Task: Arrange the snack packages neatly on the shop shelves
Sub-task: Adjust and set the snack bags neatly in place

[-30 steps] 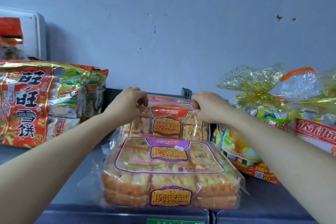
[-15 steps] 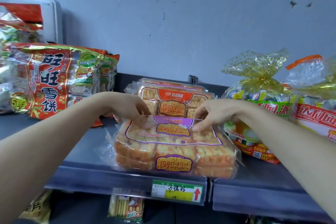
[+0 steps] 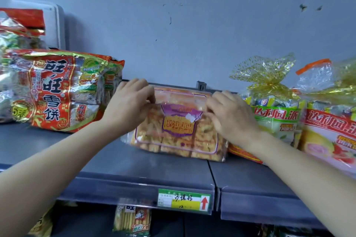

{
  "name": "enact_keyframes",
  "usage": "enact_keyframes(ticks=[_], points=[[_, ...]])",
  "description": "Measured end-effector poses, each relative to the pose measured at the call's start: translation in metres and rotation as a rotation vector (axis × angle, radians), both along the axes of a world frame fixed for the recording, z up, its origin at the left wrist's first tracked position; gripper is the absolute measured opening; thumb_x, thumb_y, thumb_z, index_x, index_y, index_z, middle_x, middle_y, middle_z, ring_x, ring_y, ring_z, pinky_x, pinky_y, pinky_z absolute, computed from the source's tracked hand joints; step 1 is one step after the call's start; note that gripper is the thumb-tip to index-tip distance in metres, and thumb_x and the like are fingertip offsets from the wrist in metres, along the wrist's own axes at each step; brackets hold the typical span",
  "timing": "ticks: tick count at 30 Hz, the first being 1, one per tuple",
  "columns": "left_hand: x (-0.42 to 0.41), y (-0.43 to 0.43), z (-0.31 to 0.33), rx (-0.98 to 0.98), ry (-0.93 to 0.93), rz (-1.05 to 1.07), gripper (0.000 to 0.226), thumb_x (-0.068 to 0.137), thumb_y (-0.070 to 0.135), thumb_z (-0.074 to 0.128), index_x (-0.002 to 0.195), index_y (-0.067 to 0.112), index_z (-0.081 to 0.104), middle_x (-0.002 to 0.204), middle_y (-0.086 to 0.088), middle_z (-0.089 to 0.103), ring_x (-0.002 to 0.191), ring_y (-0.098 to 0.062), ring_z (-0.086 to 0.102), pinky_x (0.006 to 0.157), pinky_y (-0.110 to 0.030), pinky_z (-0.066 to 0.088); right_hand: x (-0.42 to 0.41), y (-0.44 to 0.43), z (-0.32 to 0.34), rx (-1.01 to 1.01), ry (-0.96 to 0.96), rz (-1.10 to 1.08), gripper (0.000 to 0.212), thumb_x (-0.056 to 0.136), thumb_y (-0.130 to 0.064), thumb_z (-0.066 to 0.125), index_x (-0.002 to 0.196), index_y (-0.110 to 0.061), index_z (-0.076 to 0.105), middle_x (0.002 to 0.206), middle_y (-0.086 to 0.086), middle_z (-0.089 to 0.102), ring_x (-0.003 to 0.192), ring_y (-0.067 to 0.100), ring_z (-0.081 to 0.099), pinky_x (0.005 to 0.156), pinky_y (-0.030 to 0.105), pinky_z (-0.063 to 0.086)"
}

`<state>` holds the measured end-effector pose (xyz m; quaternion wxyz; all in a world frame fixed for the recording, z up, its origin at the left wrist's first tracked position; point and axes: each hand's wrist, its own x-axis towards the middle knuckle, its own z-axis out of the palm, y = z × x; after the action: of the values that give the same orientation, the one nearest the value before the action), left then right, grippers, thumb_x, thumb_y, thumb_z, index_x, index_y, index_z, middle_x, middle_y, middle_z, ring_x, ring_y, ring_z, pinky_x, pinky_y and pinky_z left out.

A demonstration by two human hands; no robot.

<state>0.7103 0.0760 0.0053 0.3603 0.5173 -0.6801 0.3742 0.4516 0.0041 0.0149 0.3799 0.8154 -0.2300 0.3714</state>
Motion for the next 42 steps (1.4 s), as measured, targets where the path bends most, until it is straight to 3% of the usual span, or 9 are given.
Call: enact_keyframes(ticks=[4, 7, 12, 14, 17, 19, 28, 33, 42], points=[[0.008, -0.003, -0.004, 0.267, 0.306, 0.012, 0.060, 0.068, 0.038, 0.082, 0.117, 0.018, 0.055, 0.120, -0.004, 0.048, 0.118, -0.026, 0.041, 0.096, -0.046, 0.037, 0.003, -0.001, 0.008, 0.316, -0.004, -0.037, 0.026, 0.080, -0.032, 0.074, 0.088, -0.016, 0.056, 0.085, -0.003, 0.054, 0.085, 0.024, 0.056, 0.068, 0.030, 0.037], [0.019, -0.002, 0.002, 0.527, 0.554, -0.077, 0.125, 0.053, 0.041, 0.091, 0.151, 0.027, 0.016, 0.148, -0.003, 0.025, 0.140, -0.022, 0.024, 0.113, -0.041, 0.028, 0.007, 0.002, 0.017, 0.472, 0.041, -0.118, 0.068, 0.067, -0.065, 0.070, 0.115, -0.021, 0.052, 0.105, -0.007, 0.052, 0.103, 0.016, 0.050, 0.078, 0.030, 0.038], [0.042, -0.011, -0.008, 0.792, 1.168, -0.494, 0.167, 0.032, 0.025, 0.099, 0.148, 0.038, -0.020, 0.154, -0.010, 0.031, 0.123, -0.023, 0.052, 0.096, -0.039, 0.047, 0.013, -0.004, 0.024, 0.707, 0.247, -0.318, 0.125, 0.054, -0.073, 0.074, 0.153, -0.029, 0.010, 0.157, 0.001, 0.018, 0.143, 0.023, 0.021, 0.113, 0.047, 0.028], [0.044, -0.016, -0.014, 0.899, 1.299, -0.614, 0.162, 0.032, 0.023, 0.099, 0.152, 0.031, -0.008, 0.138, -0.015, 0.053, 0.109, -0.026, 0.064, 0.086, -0.040, 0.053, 0.014, -0.009, 0.029, 0.764, 0.307, -0.351, 0.129, 0.055, -0.069, 0.077, 0.154, -0.029, 0.005, 0.161, -0.002, 0.008, 0.147, 0.022, 0.013, 0.115, 0.048, 0.026], [0.033, -0.019, -0.016, 1.056, 1.211, -0.746, 0.093, 0.045, 0.024, 0.096, 0.129, 0.014, 0.057, 0.118, -0.017, 0.067, 0.099, -0.029, 0.069, 0.073, -0.036, 0.059, 0.016, -0.014, 0.032, 0.774, 0.353, -0.372, 0.127, 0.055, -0.066, 0.078, 0.154, -0.029, 0.008, 0.160, -0.003, 0.012, 0.146, 0.022, 0.016, 0.114, 0.046, 0.029], [0.025, -0.022, -0.017, 1.032, 1.243, -0.825, 0.056, 0.063, 0.012, 0.083, 0.116, 0.015, 0.065, 0.112, -0.016, 0.070, 0.093, -0.027, 0.071, 0.069, -0.034, 0.060, 0.015, -0.016, 0.030, 0.754, 0.343, -0.379, 0.125, 0.055, -0.066, 0.079, 0.153, -0.028, 0.011, 0.159, -0.002, 0.018, 0.144, 0.023, 0.020, 0.112, 0.047, 0.032], [0.018, -0.047, -0.021, 1.073, 1.235, -0.848, 0.103, 0.029, 0.027, 0.099, 0.123, 0.017, 0.057, 0.113, -0.015, 0.070, 0.099, -0.028, 0.070, 0.073, -0.034, 0.059, -0.004, -0.020, 0.027, 0.725, 0.314, -0.418, 0.119, 0.057, -0.064, 0.079, 0.151, -0.027, 0.016, 0.155, -0.002, 0.026, 0.141, 0.024, 0.026, 0.109, 0.045, 0.036], [0.024, -0.055, -0.024, 1.060, 1.193, -0.815, 0.105, 0.049, 0.024, 0.094, 0.139, 0.020, 0.041, 0.125, -0.012, 0.065, 0.115, -0.032, 0.062, 0.104, -0.052, 0.041, -0.010, -0.019, 0.028, 0.712, 0.312, -0.413, 0.118, 0.057, -0.065, 0.078, 0.151, -0.027, 0.018, 0.154, -0.003, 0.028, 0.140, 0.022, 0.028, 0.107, 0.045, 0.038], [0.021, -0.060, -0.024, 1.122, 1.152, -0.797, 0.097, 0.024, 0.038, 0.097, 0.113, 0.015, 0.067, 0.112, -0.014, 0.071, 0.100, -0.029, 0.069, 0.081, -0.033, 0.059, -0.010, -0.018, 0.028, 0.714, 0.295, -0.384, 0.116, 0.059, -0.063, 0.078, 0.151, -0.028, 0.017, 0.154, -0.003, 0.029, 0.140, 0.021, 0.028, 0.109, 0.041, 0.036]])
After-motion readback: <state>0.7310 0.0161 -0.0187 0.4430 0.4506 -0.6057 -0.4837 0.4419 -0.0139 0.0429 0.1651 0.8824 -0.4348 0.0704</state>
